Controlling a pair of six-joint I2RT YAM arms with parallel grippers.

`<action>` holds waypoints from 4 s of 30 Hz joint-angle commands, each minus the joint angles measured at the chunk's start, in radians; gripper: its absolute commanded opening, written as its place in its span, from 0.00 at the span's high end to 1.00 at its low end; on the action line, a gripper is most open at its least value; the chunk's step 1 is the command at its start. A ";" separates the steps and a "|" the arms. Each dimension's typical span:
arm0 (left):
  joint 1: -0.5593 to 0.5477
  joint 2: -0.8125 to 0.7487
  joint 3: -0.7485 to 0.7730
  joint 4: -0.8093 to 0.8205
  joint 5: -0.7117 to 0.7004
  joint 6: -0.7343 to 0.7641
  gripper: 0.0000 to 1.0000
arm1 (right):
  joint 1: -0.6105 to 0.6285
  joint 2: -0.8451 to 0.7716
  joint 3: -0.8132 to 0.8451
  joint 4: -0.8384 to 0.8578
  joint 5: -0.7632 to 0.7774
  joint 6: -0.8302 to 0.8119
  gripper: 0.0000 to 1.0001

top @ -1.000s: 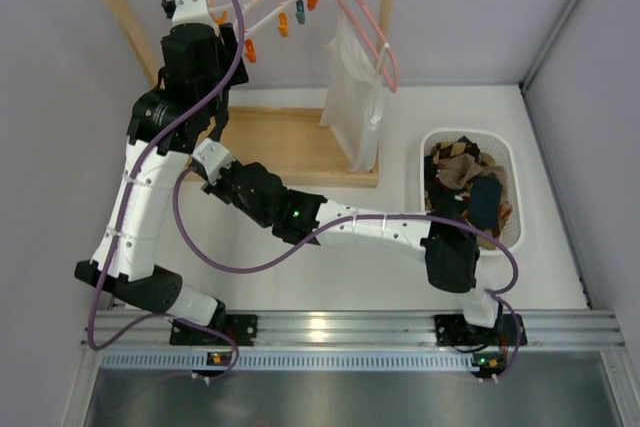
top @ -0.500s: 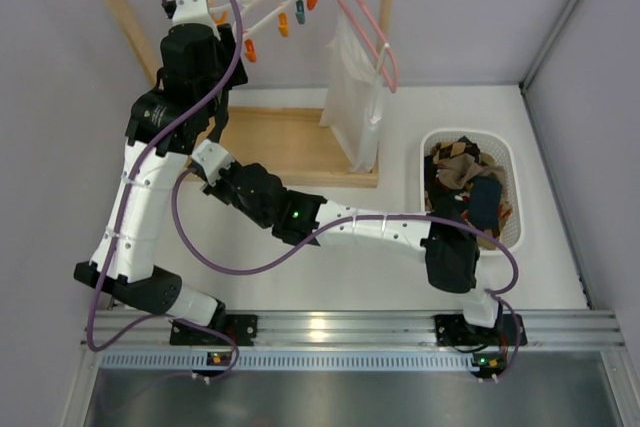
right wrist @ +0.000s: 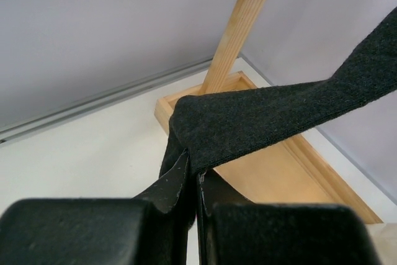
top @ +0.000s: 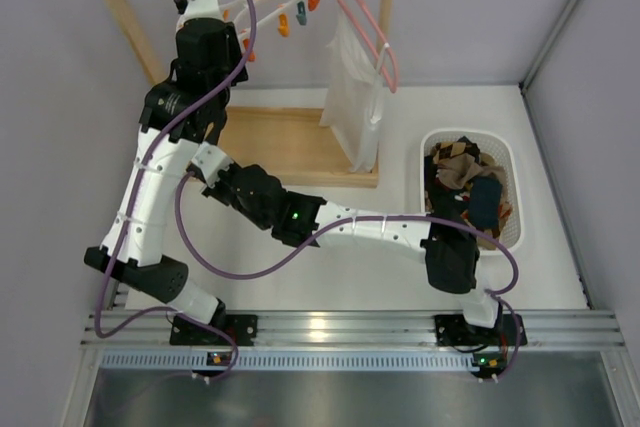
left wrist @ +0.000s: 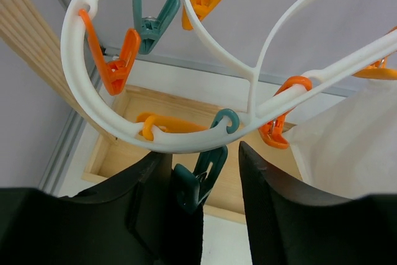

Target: Remove the socks clipped to the hanger

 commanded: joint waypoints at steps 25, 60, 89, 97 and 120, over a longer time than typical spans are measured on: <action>-0.001 -0.050 -0.042 0.020 -0.004 -0.009 0.45 | 0.044 -0.302 -0.473 0.221 0.091 0.115 1.00; 0.000 -0.923 -1.183 0.105 0.218 -0.156 0.02 | -1.133 -1.073 -0.881 -0.646 -0.088 0.497 1.00; -0.006 -0.990 -1.200 0.117 0.208 -0.161 0.02 | -1.315 -0.376 -0.829 -0.482 -0.556 0.367 0.69; -0.004 -0.980 -1.195 0.116 0.165 -0.164 0.02 | -1.315 -0.589 -0.866 -0.505 -0.512 0.431 0.36; 0.258 -0.912 -1.218 0.211 0.460 -0.080 0.02 | -0.989 -1.462 -0.849 -0.874 -0.251 0.425 0.01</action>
